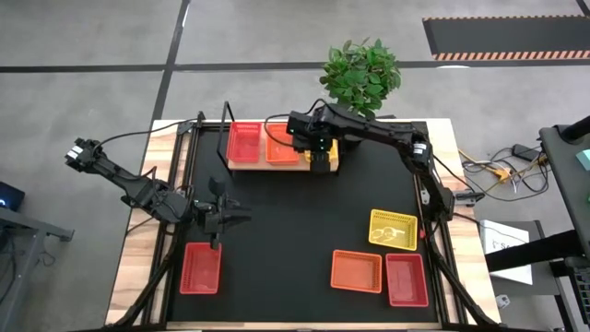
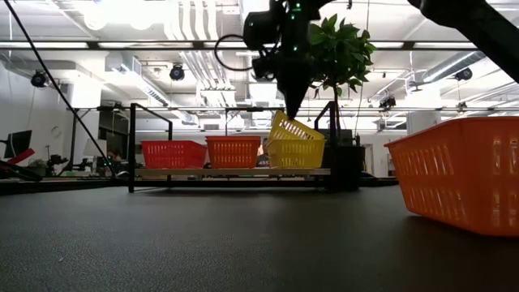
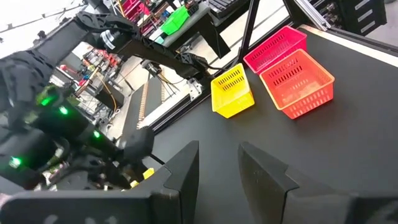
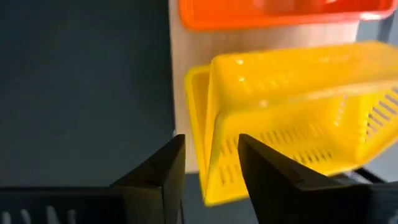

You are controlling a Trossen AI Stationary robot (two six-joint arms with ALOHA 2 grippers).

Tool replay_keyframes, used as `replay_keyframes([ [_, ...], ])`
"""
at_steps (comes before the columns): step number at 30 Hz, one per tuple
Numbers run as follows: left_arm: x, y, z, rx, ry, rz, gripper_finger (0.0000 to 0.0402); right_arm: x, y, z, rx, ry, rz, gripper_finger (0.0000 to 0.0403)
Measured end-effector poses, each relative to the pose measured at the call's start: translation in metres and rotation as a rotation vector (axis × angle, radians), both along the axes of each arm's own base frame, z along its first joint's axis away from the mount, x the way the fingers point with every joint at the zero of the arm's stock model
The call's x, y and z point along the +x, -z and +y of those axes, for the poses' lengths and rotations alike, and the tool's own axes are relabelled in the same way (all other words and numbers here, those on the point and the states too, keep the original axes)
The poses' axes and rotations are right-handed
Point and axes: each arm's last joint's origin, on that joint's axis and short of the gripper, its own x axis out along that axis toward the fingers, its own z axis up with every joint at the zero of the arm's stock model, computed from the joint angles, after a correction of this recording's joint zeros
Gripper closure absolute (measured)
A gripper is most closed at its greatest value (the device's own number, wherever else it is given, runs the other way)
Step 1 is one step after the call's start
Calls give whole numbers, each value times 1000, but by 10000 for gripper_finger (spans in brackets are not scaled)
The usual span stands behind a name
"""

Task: Stack baskets on shelf by color
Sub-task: Stack the top yellow bin on top of the yellow bin on the shelf

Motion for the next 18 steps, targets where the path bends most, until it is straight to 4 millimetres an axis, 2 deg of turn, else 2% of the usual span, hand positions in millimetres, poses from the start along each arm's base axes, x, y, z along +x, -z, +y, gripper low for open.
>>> replay_keyframes([
  [3,0,0,0,0,0,0,306,5,9,-3,-50,8,-22,270],
  [5,0,0,0,0,1,0,306,5,11,-4,-87,13,-8,290],
  [10,0,0,0,0,0,0,306,6,6,-5,-114,26,-23,379],
  [15,0,0,0,0,0,0,306,9,-7,1,-130,25,-63,391],
  [18,0,0,0,1,0,0,306,7,-18,8,-198,7,-29,392],
])
